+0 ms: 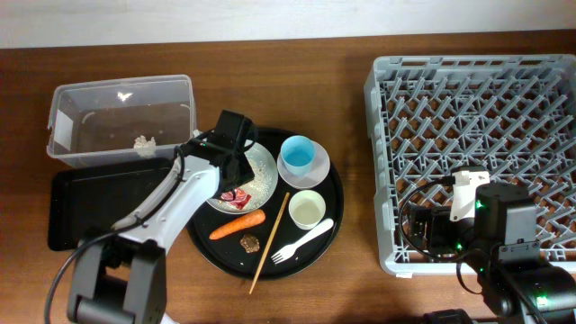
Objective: Sort waste into correct bins and load items into the dishwasher rack
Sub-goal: 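Carry the wrapper left and drop it into the clear bin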
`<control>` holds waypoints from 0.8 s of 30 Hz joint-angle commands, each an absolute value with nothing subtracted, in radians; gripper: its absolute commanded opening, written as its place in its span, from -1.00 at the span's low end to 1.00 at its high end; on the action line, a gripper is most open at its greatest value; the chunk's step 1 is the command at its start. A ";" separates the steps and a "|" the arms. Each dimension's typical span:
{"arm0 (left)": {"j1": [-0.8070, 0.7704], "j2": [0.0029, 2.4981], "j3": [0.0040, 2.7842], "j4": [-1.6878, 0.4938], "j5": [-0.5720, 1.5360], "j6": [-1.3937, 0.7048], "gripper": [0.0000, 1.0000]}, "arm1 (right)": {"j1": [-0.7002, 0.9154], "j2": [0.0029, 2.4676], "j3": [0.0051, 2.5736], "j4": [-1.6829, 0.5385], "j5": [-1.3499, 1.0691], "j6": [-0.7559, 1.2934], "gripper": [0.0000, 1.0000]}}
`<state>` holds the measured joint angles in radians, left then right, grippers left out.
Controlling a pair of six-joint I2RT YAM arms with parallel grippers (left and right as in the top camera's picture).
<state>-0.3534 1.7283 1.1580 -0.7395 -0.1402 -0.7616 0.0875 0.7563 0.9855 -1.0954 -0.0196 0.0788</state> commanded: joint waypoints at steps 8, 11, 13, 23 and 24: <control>-0.349 1.774 1.172 -0.749 -0.185 -0.777 -0.52 | 0.084 0.755 1.004 -1.097 -0.014 0.083 0.97; -0.349 1.774 1.172 -0.764 -0.186 -0.777 -0.66 | 0.084 0.755 1.004 -1.097 -0.014 0.083 0.97; -0.349 1.775 1.172 -0.776 -0.185 -0.777 -0.67 | 0.084 0.755 1.004 -1.097 -0.014 0.083 0.97; -0.349 1.775 1.172 -0.817 -0.193 -0.777 -0.67 | 0.084 0.755 1.004 -1.097 -0.010 0.083 0.97; -0.349 1.775 1.172 -0.823 -0.194 -0.777 -0.73 | 0.084 0.755 1.004 -1.097 -0.010 0.083 0.97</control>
<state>-0.3534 1.7638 1.1580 -0.8101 -0.1734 -0.7715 0.0875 0.7563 0.9855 -1.0966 -0.0193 0.0784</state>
